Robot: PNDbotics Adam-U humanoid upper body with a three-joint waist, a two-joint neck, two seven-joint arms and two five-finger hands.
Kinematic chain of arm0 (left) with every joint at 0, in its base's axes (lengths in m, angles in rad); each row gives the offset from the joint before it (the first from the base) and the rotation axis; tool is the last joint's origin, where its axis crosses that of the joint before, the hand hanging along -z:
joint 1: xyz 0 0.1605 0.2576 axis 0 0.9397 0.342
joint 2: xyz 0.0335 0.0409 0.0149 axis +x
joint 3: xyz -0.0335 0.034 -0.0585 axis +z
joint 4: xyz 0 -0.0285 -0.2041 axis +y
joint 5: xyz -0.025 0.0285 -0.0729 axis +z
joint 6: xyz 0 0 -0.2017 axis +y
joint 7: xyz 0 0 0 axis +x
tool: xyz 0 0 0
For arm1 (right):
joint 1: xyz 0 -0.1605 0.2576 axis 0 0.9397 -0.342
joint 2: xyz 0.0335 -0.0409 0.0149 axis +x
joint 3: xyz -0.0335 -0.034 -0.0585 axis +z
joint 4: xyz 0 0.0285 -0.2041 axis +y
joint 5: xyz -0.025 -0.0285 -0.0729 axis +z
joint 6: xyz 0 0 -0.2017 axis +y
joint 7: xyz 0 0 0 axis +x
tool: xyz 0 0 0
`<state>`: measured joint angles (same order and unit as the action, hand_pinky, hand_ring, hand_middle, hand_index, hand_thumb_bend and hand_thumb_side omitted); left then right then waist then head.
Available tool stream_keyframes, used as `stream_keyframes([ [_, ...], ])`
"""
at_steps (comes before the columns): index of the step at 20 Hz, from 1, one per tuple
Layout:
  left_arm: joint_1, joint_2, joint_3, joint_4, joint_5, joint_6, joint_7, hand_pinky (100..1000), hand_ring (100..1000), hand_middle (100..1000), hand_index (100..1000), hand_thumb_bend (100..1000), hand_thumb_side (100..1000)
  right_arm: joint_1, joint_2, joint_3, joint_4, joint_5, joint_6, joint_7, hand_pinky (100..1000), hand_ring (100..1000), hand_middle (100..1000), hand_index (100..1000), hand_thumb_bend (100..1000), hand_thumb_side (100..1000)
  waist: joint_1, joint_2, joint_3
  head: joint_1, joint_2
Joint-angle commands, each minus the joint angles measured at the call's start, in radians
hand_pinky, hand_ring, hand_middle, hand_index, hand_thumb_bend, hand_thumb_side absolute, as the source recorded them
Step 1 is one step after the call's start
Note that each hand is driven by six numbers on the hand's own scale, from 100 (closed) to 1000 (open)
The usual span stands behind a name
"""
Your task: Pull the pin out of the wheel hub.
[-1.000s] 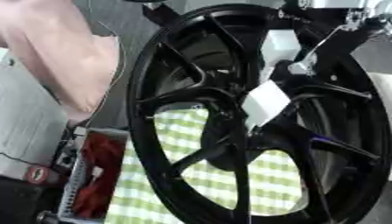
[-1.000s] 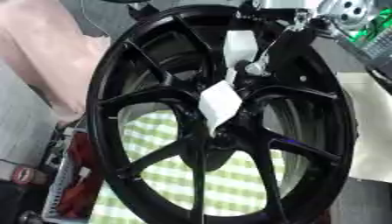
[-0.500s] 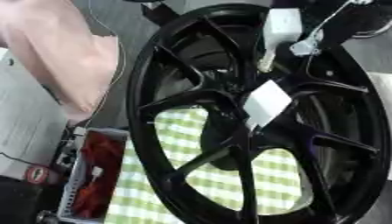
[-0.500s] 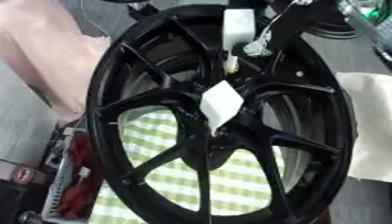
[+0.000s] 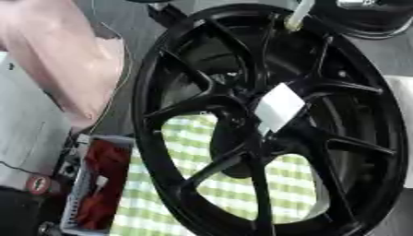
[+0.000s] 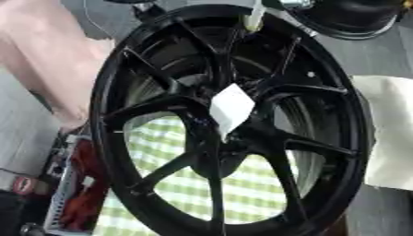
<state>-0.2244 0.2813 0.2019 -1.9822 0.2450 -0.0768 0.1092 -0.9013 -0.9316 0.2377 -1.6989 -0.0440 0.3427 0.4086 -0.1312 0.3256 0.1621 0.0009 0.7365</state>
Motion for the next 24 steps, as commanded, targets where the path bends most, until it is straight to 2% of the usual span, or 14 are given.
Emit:
stream_keyframes([
  [1, -0.005, 0.011, 0.012, -0.018, -0.009, -0.004, 0.006, 888, 621, 604, 779, 100, 868, 0.085, -0.106, -0.131, -0.018, -0.036, 0.001, -0.090, 757, 629, 260, 429, 402, 100, 0.014, -0.019, -0.006, 0.011, -0.011],
  [2, -0.005, 0.010, 0.012, -0.018, -0.009, -0.005, 0.007, 888, 621, 604, 779, 100, 868, 0.133, -0.123, -0.170, -0.014, -0.044, 0.002, -0.123, 758, 630, 260, 430, 403, 100, 0.016, -0.017, -0.008, 0.014, -0.013],
  [3, -0.006, 0.010, 0.013, -0.018, -0.010, -0.006, 0.008, 888, 621, 604, 778, 100, 868, 0.181, -0.137, -0.211, -0.005, -0.047, 0.004, -0.157, 759, 630, 262, 431, 271, 100, 0.019, -0.016, -0.010, 0.017, -0.015],
  [4, -0.006, 0.009, 0.015, -0.018, -0.010, -0.007, 0.009, 888, 621, 604, 778, 100, 867, 0.225, -0.145, -0.249, 0.008, -0.041, 0.005, -0.188, 759, 631, 261, 431, 404, 100, 0.021, -0.015, -0.013, 0.019, -0.016],
  [7, -0.004, 0.007, 0.019, -0.018, -0.012, -0.010, 0.014, 888, 621, 604, 778, 100, 866, 0.339, -0.140, -0.369, 0.068, 0.007, 0.008, -0.279, 762, 634, 267, 438, 399, 100, 0.028, -0.013, -0.023, 0.030, -0.019],
  [12, -0.001, 0.005, 0.026, -0.018, -0.016, -0.013, 0.022, 888, 620, 604, 778, 100, 866, 0.466, -0.073, -0.534, 0.194, 0.160, 0.041, -0.388, 762, 635, 277, 448, 389, 100, 0.036, -0.011, -0.039, 0.047, -0.020],
  [17, 0.000, 0.003, 0.031, -0.018, -0.019, -0.016, 0.030, 888, 620, 604, 778, 100, 865, 0.539, 0.003, -0.627, 0.252, 0.263, 0.085, -0.460, 765, 644, 291, 463, 369, 100, 0.043, -0.009, -0.044, 0.055, -0.020],
  [18, 0.000, 0.002, 0.031, -0.018, -0.020, -0.016, 0.031, 888, 620, 604, 778, 100, 865, 0.551, 0.014, -0.636, 0.256, 0.280, 0.089, -0.465, 772, 658, 315, 480, 354, 100, 0.044, -0.008, -0.044, 0.055, -0.020],
  [20, 0.001, 0.001, 0.032, -0.018, -0.021, -0.017, 0.032, 888, 620, 604, 778, 100, 865, 0.571, 0.034, -0.644, 0.261, 0.320, 0.090, -0.454, 806, 734, 492, 638, 422, 118, 0.046, -0.007, -0.044, 0.056, -0.021],
  [21, 0.001, 0.001, 0.032, -0.018, -0.021, -0.017, 0.032, 888, 620, 604, 778, 100, 865, 0.577, 0.043, -0.648, 0.260, 0.339, 0.085, -0.443, 819, 754, 540, 680, 429, 137, 0.047, -0.007, -0.044, 0.056, -0.022],
  [22, 0.001, 0.001, 0.032, -0.018, -0.022, -0.018, 0.032, 888, 620, 604, 778, 100, 864, 0.582, 0.054, -0.650, 0.254, 0.355, 0.073, -0.429, 872, 831, 733, 795, 516, 242, 0.048, -0.007, -0.044, 0.056, -0.022],
  [23, 0.000, 0.001, 0.032, -0.018, -0.022, -0.018, 0.032, 888, 620, 604, 778, 100, 864, 0.586, 0.065, -0.653, 0.246, 0.366, 0.055, -0.411, 898, 867, 776, 835, 535, 305, 0.049, -0.006, -0.044, 0.056, -0.022],
  [24, 0.000, 0.001, 0.032, -0.018, -0.022, -0.019, 0.032, 888, 620, 604, 778, 100, 864, 0.588, 0.075, -0.657, 0.237, 0.369, 0.034, -0.393, 916, 892, 801, 857, 427, 364, 0.050, -0.006, -0.045, 0.056, -0.022],
])
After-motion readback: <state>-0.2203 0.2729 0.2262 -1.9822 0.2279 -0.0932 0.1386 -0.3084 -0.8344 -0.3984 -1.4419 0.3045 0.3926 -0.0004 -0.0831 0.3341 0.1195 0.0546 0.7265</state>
